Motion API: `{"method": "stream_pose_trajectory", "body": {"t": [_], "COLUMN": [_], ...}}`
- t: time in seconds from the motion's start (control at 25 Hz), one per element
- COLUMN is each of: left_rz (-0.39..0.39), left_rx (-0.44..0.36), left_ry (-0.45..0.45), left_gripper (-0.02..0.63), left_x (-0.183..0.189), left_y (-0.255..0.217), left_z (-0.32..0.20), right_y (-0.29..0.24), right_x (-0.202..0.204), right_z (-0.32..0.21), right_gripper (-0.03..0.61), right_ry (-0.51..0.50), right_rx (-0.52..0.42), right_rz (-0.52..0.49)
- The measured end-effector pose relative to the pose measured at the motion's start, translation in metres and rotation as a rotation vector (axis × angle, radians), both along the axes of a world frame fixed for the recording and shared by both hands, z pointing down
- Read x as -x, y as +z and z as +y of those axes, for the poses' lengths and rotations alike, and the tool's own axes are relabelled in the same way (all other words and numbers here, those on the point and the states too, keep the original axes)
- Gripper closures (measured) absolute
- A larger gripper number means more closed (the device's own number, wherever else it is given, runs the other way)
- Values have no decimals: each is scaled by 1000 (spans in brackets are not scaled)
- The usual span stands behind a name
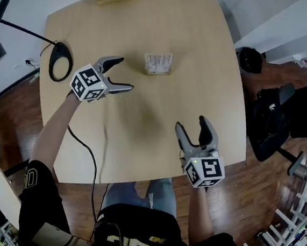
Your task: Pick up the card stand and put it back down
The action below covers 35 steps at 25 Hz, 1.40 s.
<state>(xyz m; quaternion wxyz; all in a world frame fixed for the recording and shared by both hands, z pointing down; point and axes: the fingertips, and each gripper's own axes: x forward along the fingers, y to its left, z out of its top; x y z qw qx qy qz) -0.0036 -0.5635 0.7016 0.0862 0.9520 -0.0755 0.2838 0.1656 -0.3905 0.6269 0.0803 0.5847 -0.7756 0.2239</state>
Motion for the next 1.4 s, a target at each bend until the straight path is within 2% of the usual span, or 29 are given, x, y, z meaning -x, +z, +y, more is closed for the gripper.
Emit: {"method": "stream_pose_trajectory", "body": {"t": [0.16,0.36,0.72,0.76,0.84,0.88,1.04,1.16,1.28,1.4], "left_rz": [14,17,-5,-11,-28,-35,-47,-44,-28,-29], "left_rx": [-5,-17,-14,-19,-34,-42,-29,-14,-18,-54], "left_ry": [26,71,141,146,158,167,203,228,230,213], "left_gripper": [139,224,301,325,469,520,560,563,563,563], "left_x": [-38,-80,-128,-129,-132,-133,-137,-136,-133,-126], "left_y": [17,31,53,55,56,56,52,39,8,-34], "left_z": [-8,-17,-17,-16,-15,-14,-4,7,8,6], "right_y": [9,11,18,19,21,22,19,6,-13,-38], "right_x": [-13,-27,-54,-56,-61,-63,-67,-64,-58,-49], "right_z": [-4,-9,-2,-1,0,1,3,2,-7,-17], "right_gripper": [253,253,253,253,253,253,253,253,253,253], "right_ry": [2,9,56,60,64,64,78,79,72,60], "right_rx": [-9,-21,-13,-12,-8,-4,0,-12,-50,-106], "right_rz": [33,54,55,59,85,101,93,91,84,78]}}
